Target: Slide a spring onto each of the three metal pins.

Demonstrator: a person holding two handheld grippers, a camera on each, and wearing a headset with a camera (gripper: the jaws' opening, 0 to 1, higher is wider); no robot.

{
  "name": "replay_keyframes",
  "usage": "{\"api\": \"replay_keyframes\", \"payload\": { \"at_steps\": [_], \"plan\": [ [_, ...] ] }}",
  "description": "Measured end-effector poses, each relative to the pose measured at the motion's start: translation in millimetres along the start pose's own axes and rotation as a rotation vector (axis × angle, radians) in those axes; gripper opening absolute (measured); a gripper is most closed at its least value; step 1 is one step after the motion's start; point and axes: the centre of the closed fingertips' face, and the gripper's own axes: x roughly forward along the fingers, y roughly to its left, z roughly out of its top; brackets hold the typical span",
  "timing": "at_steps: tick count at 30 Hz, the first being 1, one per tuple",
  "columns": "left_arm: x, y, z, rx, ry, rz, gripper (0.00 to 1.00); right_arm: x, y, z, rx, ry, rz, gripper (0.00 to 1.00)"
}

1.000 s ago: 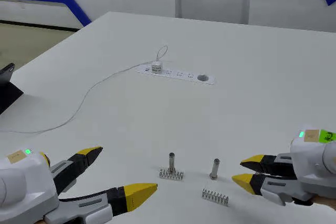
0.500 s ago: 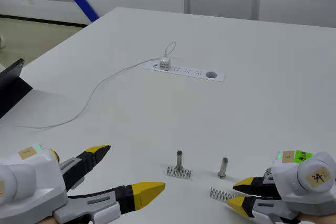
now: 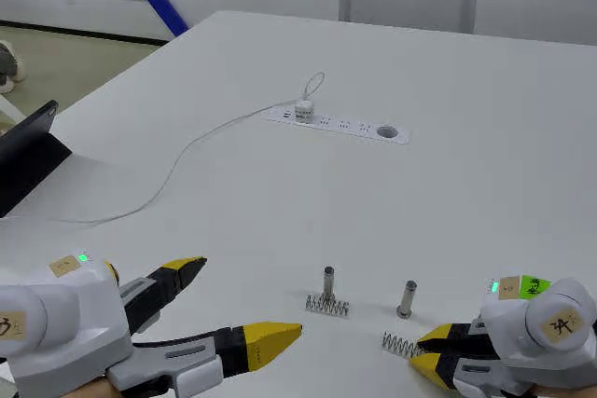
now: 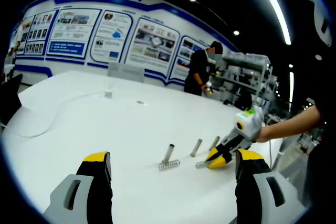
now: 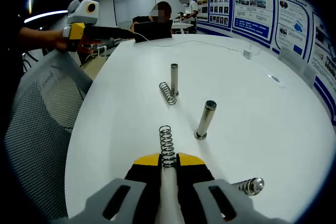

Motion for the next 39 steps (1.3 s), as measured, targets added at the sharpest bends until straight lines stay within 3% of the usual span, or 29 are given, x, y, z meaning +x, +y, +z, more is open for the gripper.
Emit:
{"api": "replay_keyframes", "payload": {
  "at_steps": [10, 13, 16, 20, 24, 26, 29, 32, 39],
  "plan": [
    [4.8, -6.9, -13.2, 0.048, 0.067, -0.031, 0.99, -13.1, 8.8, 10.6, -0.031, -0.026, 0.021, 0.11],
    [6.4, -12.1, -16.5, 0.063, 0.085, -0.049, 0.94, -21.1, 11.8, 16.6, -0.055, -0.034, 0.030, 0.11],
    [7.1, -20.7, -19.5, 0.109, 0.103, -0.074, 0.91, -29.6, 12.8, 24.0, -0.079, -0.046, 0.029, 0.11],
    [10.3, -33.6, -22.1, 0.192, 0.117, -0.123, 0.78, -42.0, 13.6, 37.7, -0.113, -0.065, 0.029, 0.11],
    [22.7, -41.3, -24.2, 0.177, 0.110, -0.155, 0.72, -50.1, 15.8, 45.1, -0.167, -0.062, 0.038, 0.11],
    [29.6, -49.4, -25.0, 0.189, 0.118, -0.180, 0.69, -53.2, 17.1, 47.6, -0.185, -0.064, 0.040, 0.11],
    [41.9, -74.0, -23.1, 0.224, 0.129, -0.285, 0.63, -60.8, 20.6, 56.5, -0.200, -0.083, 0.045, 0.11],
    [51.4, -89.6, -18.6, 0.279, 0.145, -0.350, 0.63, -67.5, 25.5, 65.1, -0.225, -0.095, 0.050, 0.11],
    [66.1, -114.9, -4.5, 0.339, 0.135, -0.444, 0.51, -80.7, 37.7, 84.6, -0.295, -0.120, 0.067, 0.11]
  ]
}}
